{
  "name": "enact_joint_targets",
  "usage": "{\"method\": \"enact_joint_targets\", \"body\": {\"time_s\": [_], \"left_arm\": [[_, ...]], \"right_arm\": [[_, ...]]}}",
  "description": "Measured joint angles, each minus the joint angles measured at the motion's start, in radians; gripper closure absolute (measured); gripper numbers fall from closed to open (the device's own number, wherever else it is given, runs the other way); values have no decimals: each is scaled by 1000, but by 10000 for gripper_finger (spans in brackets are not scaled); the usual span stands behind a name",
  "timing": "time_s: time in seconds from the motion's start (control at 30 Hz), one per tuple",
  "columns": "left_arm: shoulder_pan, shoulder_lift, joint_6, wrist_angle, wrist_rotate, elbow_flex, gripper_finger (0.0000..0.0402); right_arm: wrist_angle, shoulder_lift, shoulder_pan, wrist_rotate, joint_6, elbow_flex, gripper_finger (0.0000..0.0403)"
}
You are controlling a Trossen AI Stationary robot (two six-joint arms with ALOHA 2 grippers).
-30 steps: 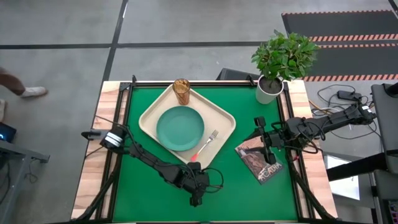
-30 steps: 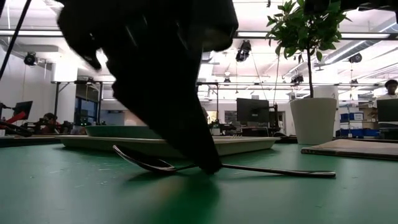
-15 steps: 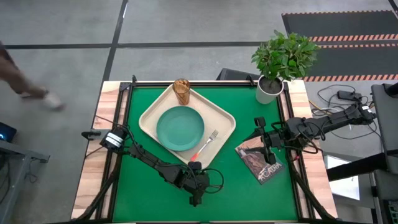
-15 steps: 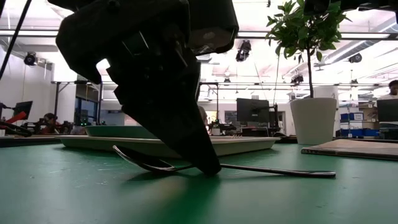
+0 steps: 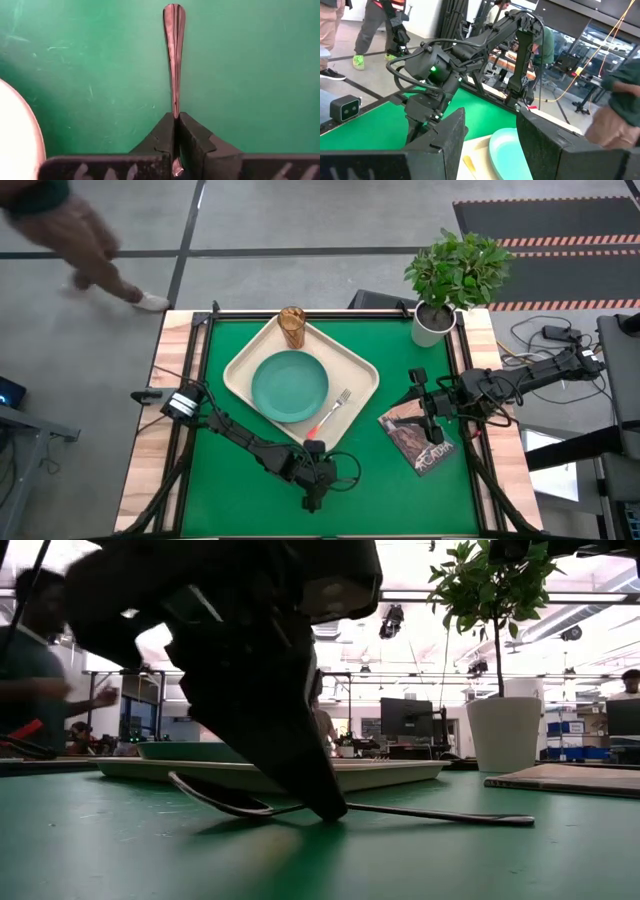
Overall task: Pick and place plate/cup/fork/spoon on tray
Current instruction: Put the black spoon on the white tray to the left of the green plate
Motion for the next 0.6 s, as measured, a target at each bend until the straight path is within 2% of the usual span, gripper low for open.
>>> {"method": "enact_joint_targets", "body": {"time_s": [0.13,0.23,0.3,0.4,0.6], "left_arm": [[-4,-15,92,-17,40,15,400],[-10,-42,205,-58,97,49,401],[-18,-70,281,-71,99,72,401],[-23,-134,352,-165,62,110,401],[-19,-288,407,-515,-91,115,401]], "right_arm": [[-2,0,0,0,0,0,236],[-4,0,0,0,0,0,236],[-5,1,0,0,1,0,236],[-9,1,0,0,6,0,236],[-8,1,0,-1,23,0,236]]}}
